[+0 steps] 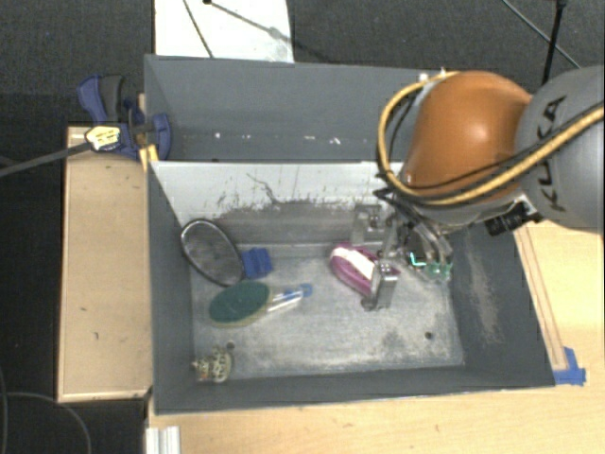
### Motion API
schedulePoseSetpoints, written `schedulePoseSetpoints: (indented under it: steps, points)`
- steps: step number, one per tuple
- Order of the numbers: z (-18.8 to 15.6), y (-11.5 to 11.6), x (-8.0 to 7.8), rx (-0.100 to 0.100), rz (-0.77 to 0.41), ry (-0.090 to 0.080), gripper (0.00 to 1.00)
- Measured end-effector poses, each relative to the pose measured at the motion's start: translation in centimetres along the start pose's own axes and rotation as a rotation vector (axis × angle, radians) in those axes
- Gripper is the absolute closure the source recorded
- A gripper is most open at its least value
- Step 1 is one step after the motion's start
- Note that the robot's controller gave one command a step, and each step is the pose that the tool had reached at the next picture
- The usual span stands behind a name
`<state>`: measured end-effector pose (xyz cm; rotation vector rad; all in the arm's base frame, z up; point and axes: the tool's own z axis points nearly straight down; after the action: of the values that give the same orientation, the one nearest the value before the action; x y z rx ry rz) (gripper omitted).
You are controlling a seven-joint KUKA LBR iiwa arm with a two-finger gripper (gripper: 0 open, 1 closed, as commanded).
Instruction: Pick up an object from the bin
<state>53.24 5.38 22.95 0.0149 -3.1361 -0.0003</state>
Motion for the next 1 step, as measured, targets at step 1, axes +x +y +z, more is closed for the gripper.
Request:
schedulePoseSetpoints:
  steps: [1]
  points:
    - [16.18,4.14,0.07,-0.001,0.095,0.000,0.00]
